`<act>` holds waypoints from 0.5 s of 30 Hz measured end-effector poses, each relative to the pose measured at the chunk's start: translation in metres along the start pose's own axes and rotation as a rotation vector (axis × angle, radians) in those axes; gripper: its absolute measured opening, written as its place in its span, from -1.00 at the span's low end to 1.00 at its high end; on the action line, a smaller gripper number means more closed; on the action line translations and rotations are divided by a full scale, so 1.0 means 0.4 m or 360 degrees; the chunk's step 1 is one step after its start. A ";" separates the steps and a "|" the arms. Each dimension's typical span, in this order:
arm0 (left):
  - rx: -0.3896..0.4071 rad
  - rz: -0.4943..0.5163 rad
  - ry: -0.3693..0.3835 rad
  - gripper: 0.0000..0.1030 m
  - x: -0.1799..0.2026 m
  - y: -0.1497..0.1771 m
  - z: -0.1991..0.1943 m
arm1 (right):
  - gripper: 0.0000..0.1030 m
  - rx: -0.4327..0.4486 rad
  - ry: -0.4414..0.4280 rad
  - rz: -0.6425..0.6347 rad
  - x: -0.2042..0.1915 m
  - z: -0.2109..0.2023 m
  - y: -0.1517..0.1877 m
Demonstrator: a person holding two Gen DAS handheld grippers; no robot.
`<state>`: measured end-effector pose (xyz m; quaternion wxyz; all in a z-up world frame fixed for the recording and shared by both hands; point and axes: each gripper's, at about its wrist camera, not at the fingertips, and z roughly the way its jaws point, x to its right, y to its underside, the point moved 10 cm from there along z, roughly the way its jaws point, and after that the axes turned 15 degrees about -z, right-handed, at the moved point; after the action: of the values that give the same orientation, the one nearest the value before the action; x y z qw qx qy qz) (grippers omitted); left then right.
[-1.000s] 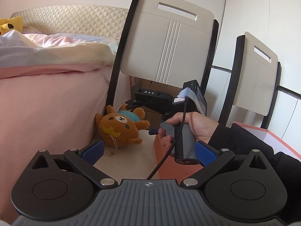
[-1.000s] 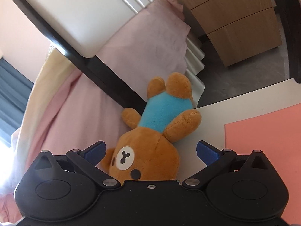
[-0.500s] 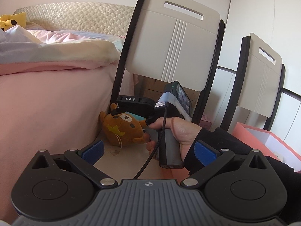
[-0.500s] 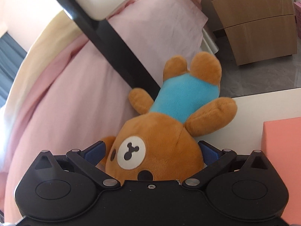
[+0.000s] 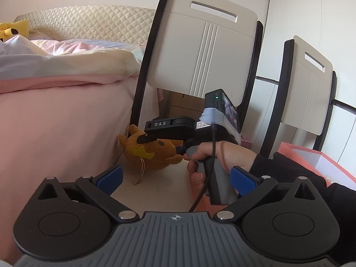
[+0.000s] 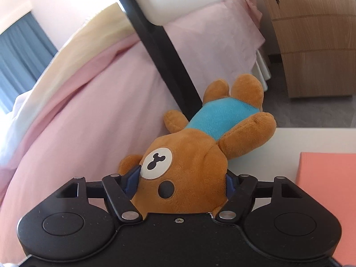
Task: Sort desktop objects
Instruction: 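Grasp the teddy bear's head with the right gripper and lift it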
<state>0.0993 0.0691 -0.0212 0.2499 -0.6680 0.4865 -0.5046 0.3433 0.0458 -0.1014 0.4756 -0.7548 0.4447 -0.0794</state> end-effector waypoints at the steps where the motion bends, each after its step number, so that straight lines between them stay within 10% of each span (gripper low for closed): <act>1: 0.0001 0.0002 0.0001 1.00 0.001 0.000 0.000 | 0.39 0.0014 0.0009 -0.0037 -0.004 -0.020 -0.003; 15: -0.0038 0.0100 -0.0003 1.00 0.035 0.029 -0.002 | 0.40 0.0065 0.0160 -0.0236 0.042 -0.222 0.005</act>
<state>0.0941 0.0519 -0.0245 0.2582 -0.6558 0.5130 -0.4901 0.3039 -0.0244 -0.0604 0.4608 -0.7709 0.4091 -0.1614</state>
